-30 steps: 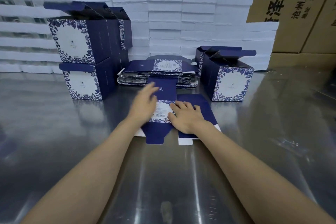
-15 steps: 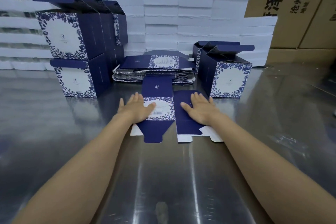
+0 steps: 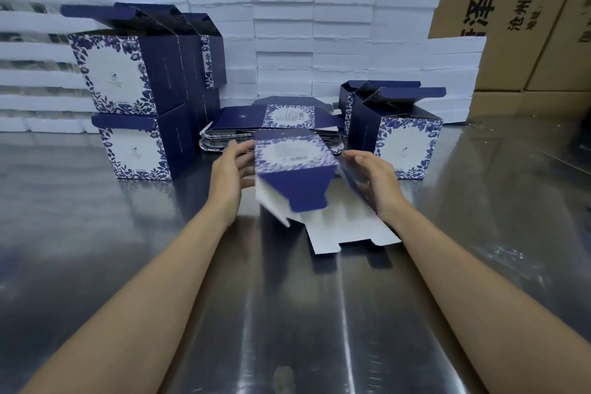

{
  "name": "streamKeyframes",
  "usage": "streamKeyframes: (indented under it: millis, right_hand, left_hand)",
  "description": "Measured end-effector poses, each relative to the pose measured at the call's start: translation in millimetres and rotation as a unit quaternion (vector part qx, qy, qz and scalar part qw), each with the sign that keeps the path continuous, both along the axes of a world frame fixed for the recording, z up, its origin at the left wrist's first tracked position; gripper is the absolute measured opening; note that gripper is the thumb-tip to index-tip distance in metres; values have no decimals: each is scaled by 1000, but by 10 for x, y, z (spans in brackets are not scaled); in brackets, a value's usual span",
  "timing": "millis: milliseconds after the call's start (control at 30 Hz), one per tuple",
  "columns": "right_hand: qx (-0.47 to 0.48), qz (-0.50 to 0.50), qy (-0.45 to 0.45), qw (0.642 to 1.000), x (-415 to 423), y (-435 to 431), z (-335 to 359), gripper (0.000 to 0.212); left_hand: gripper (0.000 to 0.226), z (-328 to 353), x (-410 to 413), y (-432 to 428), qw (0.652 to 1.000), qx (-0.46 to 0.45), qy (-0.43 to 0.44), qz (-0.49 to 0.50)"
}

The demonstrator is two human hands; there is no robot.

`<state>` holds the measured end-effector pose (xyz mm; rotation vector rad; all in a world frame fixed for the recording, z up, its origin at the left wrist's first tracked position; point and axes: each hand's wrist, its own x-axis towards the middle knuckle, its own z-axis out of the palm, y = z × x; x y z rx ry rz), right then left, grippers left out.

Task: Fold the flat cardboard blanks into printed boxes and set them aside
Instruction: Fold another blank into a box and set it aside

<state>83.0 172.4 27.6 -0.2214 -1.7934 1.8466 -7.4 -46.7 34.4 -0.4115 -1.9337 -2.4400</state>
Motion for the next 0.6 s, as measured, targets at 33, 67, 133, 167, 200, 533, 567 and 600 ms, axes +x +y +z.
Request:
streamKeyframes:
  millis: [33,67,133,167,200,533,567,600]
  right_hand:
    - [-15,14,1,1000,-2,-27,8,24]
    - [-22,24,3,999,-6,-56,8,25]
    - [-35,31,11,999,-3,-105,7,26]
    - [-46,33,16,998,-8,-119,11,27]
    - [-56,36,19,998,-20,-120,12,28]
    - [-160,27,58,985,-38,-88,-5,23]
    - [-166,7,57,984,-28,-73,-18,25]
    - [-153,-9,58,986,-12,-74,-21,28]
  left_hand:
    - [41,-6,20,8,1000,17,18,-14]
    - [46,-9,44,12,998,20,44,-26]
    - [59,-44,66,21,993,-6,110,-49]
    - [66,-64,85,18,986,-30,148,-65]
    - [75,-86,117,15,977,-56,188,-87]
    - [125,-62,398,108,852,-351,357,-151]
    - [118,-48,413,93,838,-362,384,-137]
    - [111,-32,430,75,825,-364,415,-120]
